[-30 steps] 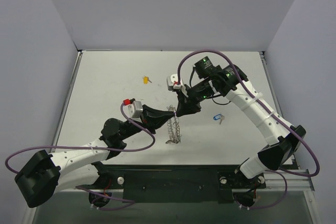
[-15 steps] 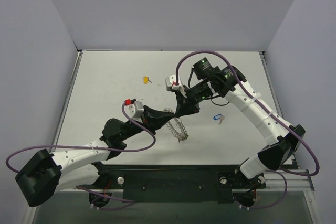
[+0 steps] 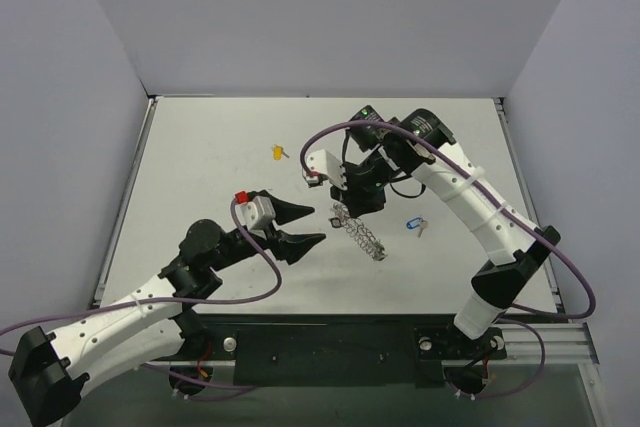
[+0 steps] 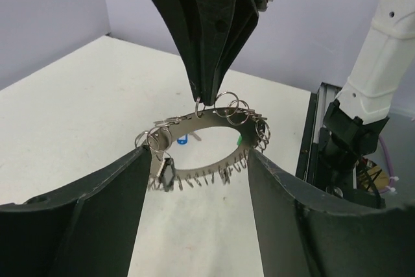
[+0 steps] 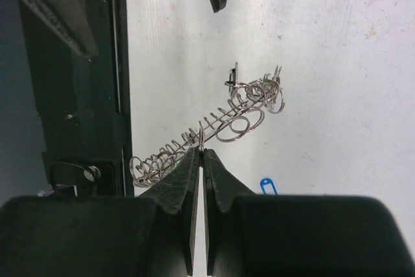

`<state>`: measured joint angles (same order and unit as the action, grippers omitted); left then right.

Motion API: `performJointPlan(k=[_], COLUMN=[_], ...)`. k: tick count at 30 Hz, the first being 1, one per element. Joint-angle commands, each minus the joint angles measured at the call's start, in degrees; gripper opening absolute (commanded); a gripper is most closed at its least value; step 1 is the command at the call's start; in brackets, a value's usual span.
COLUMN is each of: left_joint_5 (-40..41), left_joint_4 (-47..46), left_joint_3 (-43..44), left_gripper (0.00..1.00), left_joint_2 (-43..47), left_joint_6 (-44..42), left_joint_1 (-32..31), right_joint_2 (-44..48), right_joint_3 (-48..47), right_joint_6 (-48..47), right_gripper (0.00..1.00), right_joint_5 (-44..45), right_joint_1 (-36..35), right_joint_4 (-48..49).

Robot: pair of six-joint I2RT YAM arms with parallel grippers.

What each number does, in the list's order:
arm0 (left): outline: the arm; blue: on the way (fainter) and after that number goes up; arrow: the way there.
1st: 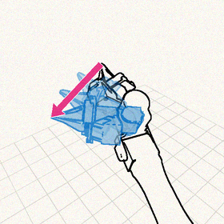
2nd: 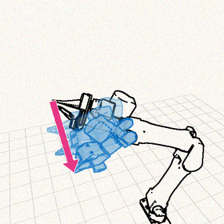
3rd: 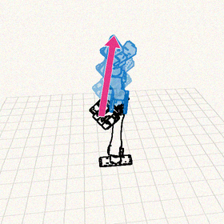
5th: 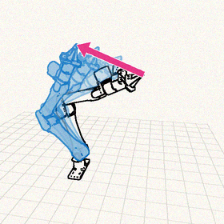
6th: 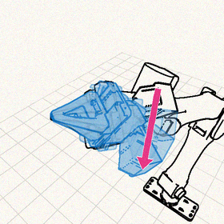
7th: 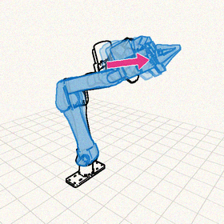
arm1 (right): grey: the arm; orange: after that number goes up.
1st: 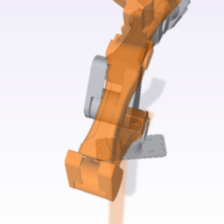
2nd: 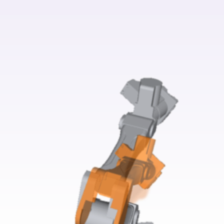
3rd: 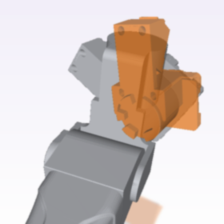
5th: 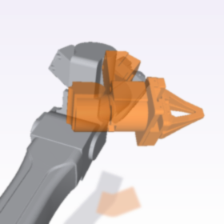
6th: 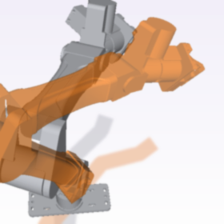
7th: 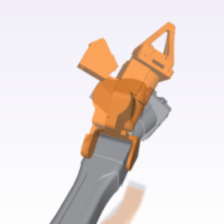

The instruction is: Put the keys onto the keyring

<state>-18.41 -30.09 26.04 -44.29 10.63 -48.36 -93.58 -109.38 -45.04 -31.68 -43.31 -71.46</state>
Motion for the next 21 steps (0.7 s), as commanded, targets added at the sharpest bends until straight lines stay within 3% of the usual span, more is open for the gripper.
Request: performJointPlan(k=[1,5,9,21], left_joint_5=[0.22,4.78,8.65,11.92], left_joint_4=[7.16,3.47,1.44,-6.72], left_joint_3=[4.54,6.82,9.2,7.18], left_gripper=[0.7,0.68,0.59,0.51], left_joint_2=[-3.94,-10.18,-15.28,-17.75], left_joint_6=[-5.27,-9.39,-12.65,-13.62], left_joint_1=[-1.73,-5.86,-7.1,-8.07], right_joint_2=[-4.32,-5.38,-5.47,-4.94], right_joint_3=[-5.13,-5.23,-4.35,-3.47], right_joint_6=[0.73,2.49,2.76,1.53], right_gripper=[0.0,0.0,0.0,0.0], right_joint_5=[9.35,12.25,13.49,9.8], right_joint_1=[-2.3,-3.62,-4.59,-4.68], right_joint_4=[-14.75,-14.76,-14.85,-15.46])
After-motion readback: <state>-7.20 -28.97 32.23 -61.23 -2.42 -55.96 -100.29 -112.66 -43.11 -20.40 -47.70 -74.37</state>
